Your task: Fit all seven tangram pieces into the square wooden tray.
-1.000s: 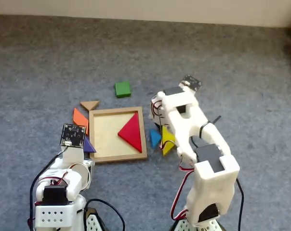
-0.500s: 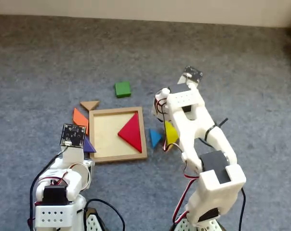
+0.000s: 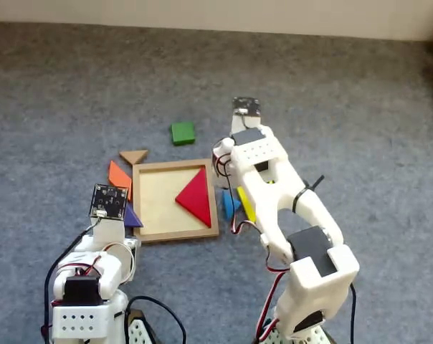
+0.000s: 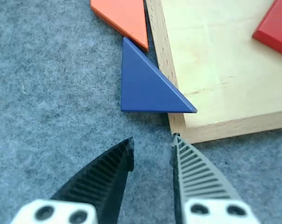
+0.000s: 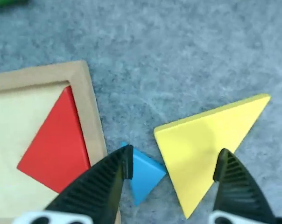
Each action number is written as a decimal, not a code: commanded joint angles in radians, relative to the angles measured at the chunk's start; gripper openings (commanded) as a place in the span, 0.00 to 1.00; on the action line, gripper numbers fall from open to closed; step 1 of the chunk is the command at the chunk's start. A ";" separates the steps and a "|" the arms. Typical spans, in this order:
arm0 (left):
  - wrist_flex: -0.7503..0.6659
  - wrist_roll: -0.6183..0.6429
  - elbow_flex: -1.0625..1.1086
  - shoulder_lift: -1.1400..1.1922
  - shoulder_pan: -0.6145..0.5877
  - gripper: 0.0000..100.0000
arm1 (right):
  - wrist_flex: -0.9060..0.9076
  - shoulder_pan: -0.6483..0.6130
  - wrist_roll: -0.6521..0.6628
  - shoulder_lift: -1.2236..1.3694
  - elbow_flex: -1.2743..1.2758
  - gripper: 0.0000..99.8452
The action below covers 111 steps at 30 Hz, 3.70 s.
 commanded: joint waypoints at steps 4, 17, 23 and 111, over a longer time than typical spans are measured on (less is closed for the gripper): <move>0.005 -0.005 0.021 -0.054 0.013 0.14 | 0.001 0.010 -0.054 -0.064 -0.010 0.27; 0.005 -0.005 0.021 -0.054 0.013 0.14 | -0.041 0.062 -0.287 -0.056 -0.005 0.39; 0.005 -0.005 0.021 -0.054 0.013 0.14 | -0.051 0.058 -0.287 0.087 -0.079 0.39; 0.005 -0.005 0.021 -0.054 0.013 0.14 | -0.255 -0.283 1.122 0.015 -0.189 0.13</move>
